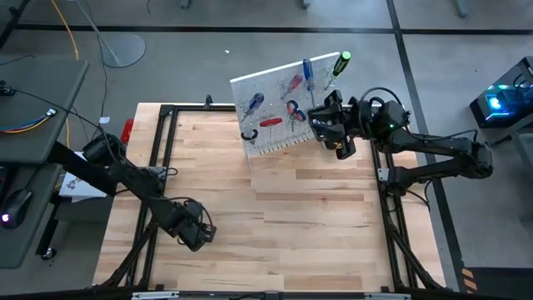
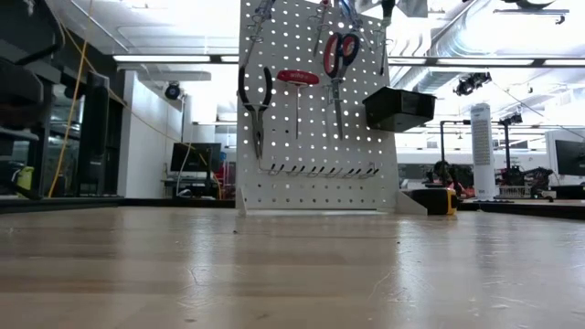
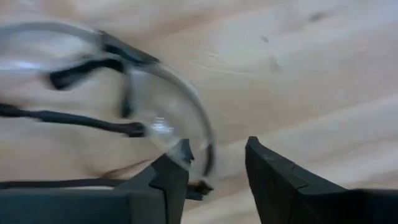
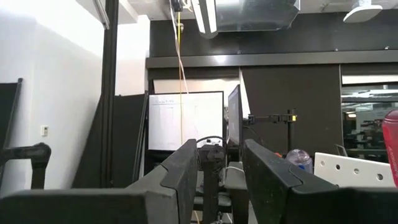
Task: Hang tools onto peg board
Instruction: Hang the safety glasses on the peg board
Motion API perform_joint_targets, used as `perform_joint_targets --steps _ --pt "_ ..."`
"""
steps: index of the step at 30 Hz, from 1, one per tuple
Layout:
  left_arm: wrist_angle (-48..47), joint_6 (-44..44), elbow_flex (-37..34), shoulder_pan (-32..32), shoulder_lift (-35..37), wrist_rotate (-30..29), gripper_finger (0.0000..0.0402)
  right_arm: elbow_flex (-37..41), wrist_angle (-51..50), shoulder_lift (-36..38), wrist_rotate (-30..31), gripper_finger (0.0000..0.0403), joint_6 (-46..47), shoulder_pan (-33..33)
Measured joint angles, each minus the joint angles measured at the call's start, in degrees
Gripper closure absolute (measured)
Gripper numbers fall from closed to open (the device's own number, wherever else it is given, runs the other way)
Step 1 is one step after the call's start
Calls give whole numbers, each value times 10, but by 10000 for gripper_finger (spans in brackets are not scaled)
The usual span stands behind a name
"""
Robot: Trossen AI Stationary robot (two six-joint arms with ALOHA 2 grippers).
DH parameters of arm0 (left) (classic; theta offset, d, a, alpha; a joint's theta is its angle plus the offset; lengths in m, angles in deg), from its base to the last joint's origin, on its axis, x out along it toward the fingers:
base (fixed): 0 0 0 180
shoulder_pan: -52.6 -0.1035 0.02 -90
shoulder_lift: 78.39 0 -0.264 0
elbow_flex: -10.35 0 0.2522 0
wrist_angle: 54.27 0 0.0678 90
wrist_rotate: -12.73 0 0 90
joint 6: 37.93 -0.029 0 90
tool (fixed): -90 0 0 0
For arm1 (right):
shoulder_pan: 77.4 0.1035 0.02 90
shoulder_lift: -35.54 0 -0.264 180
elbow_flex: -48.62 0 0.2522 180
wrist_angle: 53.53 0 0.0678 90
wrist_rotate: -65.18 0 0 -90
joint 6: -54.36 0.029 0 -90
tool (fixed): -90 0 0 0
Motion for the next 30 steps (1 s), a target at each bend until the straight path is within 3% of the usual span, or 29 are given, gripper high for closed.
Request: perform_joint_targets --steps 3,7,13,19,30 --pt "41 -20 0 0 -10 2 295 0 0 2 0 284 3 0" --pt "80 -44 0 0 -6 -15 384 0 20 11 0 284 25 0" --pt "89 -134 30 -4 21 -73 399 0 22 42 -1 284 77 0" --pt "108 -375 77 -26 73 -186 400 0 7 77 -12 284 114 15" --pt "105 -842 159 -169 109 -154 401 0 -308 112 21 284 114 122"
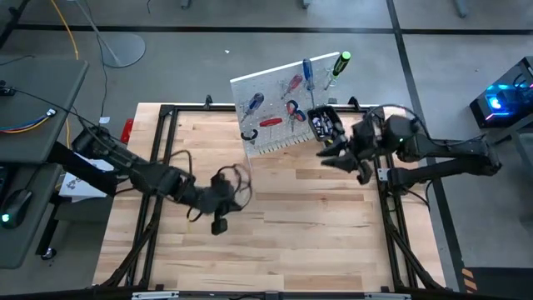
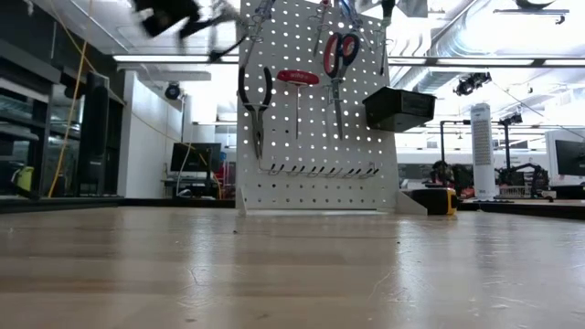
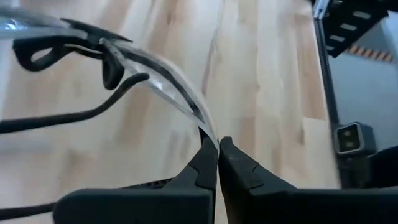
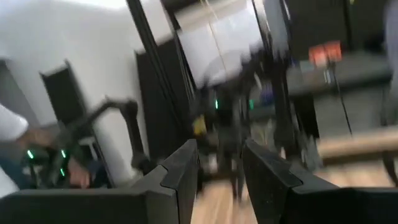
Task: Hang tools onto peg board
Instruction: Hang the safety glasses on the peg board
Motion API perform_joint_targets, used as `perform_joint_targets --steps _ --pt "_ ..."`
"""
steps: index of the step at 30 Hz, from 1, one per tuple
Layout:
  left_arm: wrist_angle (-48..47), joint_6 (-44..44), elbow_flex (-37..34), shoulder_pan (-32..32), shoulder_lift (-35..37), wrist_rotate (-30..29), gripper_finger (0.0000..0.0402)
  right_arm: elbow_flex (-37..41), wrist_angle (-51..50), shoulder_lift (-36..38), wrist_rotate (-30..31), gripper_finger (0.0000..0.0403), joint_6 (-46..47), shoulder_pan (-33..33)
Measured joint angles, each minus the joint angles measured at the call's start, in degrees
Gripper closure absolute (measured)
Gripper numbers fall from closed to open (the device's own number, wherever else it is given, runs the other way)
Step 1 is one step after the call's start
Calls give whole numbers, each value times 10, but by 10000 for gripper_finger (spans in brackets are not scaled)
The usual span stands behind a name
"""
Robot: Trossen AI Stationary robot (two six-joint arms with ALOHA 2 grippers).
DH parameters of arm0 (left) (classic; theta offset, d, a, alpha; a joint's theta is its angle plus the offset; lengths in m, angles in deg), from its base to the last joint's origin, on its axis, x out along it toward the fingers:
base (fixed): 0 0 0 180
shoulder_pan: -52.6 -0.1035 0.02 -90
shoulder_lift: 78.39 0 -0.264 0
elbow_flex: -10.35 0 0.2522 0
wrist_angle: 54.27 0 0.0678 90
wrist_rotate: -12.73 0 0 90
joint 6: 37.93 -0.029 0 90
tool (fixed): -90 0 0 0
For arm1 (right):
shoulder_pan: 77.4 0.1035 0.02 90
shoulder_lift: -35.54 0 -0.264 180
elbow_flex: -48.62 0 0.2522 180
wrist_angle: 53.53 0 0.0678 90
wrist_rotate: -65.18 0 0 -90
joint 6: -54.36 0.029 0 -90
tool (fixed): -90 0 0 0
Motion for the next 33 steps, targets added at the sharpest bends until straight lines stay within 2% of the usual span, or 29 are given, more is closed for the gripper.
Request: perform_joint_targets --steps 4,7,10,13,19,25,28,33 --pt "0 -167 47 -49 -7 8 401 0 -75 -9 47 284 15 48" --pt "3 -264 79 -86 -14 -4 401 0 -91 -26 83 284 43 78" --pt "12 -325 105 -118 -24 -12 401 0 -71 -53 112 284 80 97" --pt "25 -365 128 -135 -36 2 401 0 -1 -87 115 284 100 102" --pt "36 -405 169 -139 -63 38 401 0 133 -151 154 284 162 87" --pt "45 -424 176 -137 -64 38 401 0 237 -195 126 275 248 78" --pt "47 -398 176 -138 -64 42 401 0 238 -204 136 253 258 78" --pt "50 -332 176 -139 -64 93 401 0 218 -203 152 216 247 78"
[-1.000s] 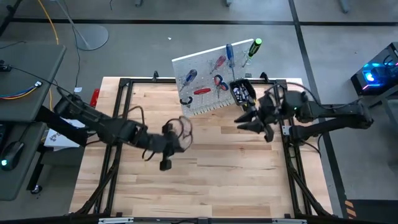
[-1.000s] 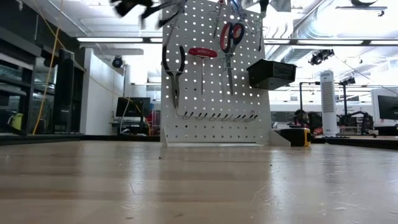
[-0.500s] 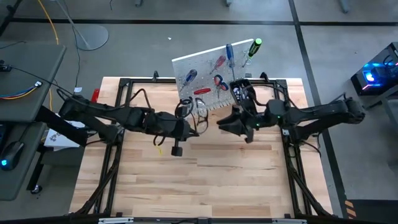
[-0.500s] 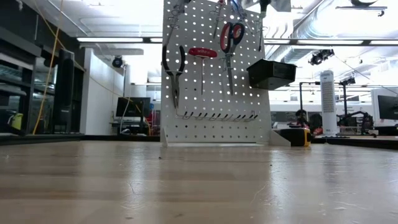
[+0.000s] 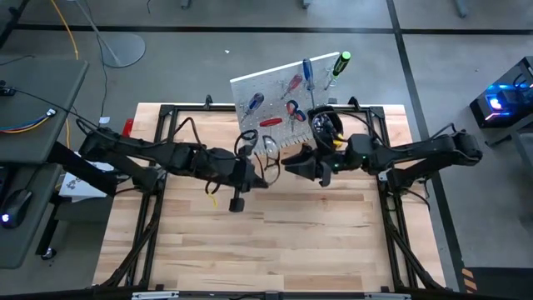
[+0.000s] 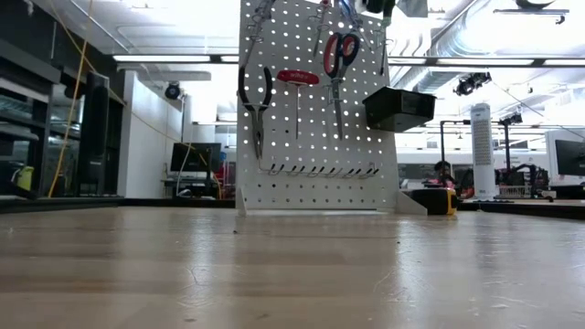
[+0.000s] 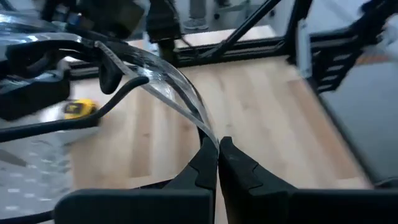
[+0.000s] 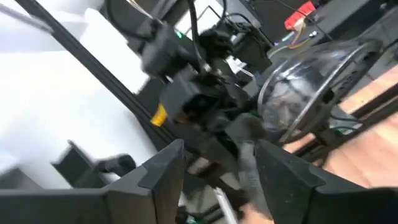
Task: Hang tools onto peg board
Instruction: Hang the safety glasses on the peg board
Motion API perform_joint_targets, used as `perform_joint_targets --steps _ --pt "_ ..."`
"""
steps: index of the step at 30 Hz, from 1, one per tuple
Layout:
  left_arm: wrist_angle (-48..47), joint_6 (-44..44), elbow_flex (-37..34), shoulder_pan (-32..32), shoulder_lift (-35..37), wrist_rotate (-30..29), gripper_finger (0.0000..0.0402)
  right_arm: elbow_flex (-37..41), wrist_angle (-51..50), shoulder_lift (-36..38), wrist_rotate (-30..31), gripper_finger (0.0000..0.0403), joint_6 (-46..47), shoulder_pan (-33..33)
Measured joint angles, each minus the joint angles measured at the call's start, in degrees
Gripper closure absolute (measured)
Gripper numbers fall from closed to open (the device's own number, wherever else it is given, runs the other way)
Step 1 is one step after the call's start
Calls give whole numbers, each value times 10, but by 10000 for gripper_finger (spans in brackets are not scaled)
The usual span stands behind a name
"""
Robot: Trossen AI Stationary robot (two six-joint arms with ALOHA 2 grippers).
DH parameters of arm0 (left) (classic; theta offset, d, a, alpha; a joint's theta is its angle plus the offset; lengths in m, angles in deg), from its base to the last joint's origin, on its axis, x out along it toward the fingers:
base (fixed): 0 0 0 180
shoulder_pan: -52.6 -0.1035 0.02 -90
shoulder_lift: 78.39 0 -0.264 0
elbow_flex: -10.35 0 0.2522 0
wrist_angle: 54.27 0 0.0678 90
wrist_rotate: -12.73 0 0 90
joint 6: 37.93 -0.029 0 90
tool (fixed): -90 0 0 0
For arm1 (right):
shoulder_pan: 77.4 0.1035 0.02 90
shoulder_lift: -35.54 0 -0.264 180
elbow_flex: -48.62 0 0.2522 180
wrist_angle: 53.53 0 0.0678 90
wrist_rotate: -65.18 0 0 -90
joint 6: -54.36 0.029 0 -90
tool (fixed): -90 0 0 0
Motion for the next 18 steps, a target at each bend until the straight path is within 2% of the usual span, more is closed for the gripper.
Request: perform_joint_targets --steps 2,5,7,10,14,18 --pt "3 40 0 0 0 22 401 0 -6 0 0 210 -32 0" --pt "2 154 0 -9 0 82 401 -3 -13 4 -11 208 -113 6" --pt "3 254 0 -23 2 155 401 -21 -67 6 -19 208 -176 13" --pt "30 427 0 -42 3 247 401 -73 -215 5 -11 208 -292 28" --pt "106 620 0 -59 5 314 401 -166 -409 -16 94 208 -493 56" --pt "205 744 0 -73 6 331 401 -239 -484 -40 242 208 -653 85"
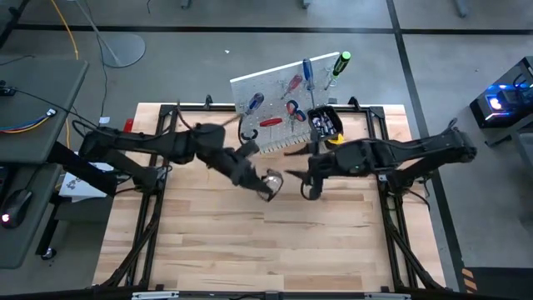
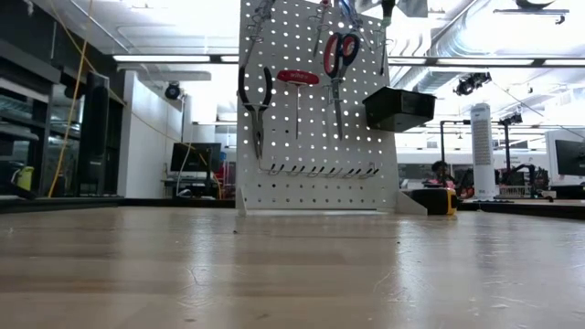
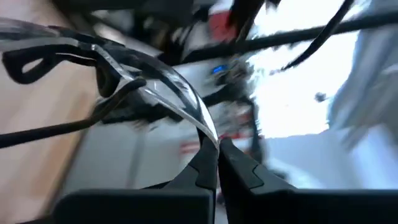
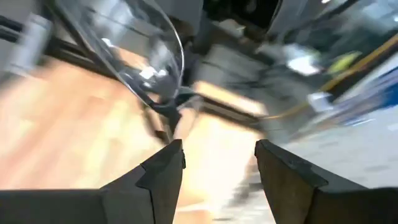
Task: Hang tools onto peg board
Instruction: Hang the safety glasses on the peg board
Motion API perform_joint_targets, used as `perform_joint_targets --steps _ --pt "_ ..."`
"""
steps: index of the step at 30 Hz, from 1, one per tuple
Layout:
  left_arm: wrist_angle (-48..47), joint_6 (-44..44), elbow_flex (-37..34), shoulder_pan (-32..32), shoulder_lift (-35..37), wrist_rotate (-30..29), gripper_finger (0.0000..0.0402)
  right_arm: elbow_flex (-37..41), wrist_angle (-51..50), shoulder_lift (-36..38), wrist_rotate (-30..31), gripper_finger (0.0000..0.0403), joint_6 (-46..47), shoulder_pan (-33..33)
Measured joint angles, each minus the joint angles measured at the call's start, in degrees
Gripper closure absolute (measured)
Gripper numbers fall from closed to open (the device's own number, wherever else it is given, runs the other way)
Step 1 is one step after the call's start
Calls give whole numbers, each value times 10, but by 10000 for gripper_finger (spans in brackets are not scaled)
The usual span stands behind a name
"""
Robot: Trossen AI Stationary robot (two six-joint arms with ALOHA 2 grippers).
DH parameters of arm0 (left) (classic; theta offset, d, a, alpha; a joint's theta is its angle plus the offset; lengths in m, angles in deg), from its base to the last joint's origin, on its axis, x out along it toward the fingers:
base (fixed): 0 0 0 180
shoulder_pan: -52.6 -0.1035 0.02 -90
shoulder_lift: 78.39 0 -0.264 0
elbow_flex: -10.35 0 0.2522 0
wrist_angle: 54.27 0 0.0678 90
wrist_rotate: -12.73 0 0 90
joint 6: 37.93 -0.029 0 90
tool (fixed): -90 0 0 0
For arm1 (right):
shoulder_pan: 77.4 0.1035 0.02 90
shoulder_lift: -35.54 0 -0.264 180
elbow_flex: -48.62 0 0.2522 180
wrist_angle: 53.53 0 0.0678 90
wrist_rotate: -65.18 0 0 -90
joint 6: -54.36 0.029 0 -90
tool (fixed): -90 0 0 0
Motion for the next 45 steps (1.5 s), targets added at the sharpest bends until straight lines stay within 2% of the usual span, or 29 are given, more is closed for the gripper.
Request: perform_joint_targets --steps 3,5,8,14,23,26,32,37,45 --pt "60 59 0 -14 0 -25 401 -34 -1 -13 81 208 -53 19" --pt "82 82 0 -21 0 -48 401 -47 -4 -20 107 208 -59 29" --pt "95 93 0 -27 0 -68 401 -53 -4 -21 112 208 -56 40" --pt "93 89 0 -28 0 -69 401 -49 0 -21 134 208 -43 56" --pt "92 89 0 -24 0 -70 401 -49 54 -21 154 211 -30 47" --pt "93 92 0 -23 0 -70 401 -49 67 -21 148 234 -31 43" --pt "94 92 0 -24 0 -75 401 -48 73 -21 93 318 -9 32" --pt "100 88 1 -24 0 -75 401 -48 91 -22 101 387 14 32" --pt "81 49 0 -35 0 -70 401 -48 80 -15 107 397 52 32"
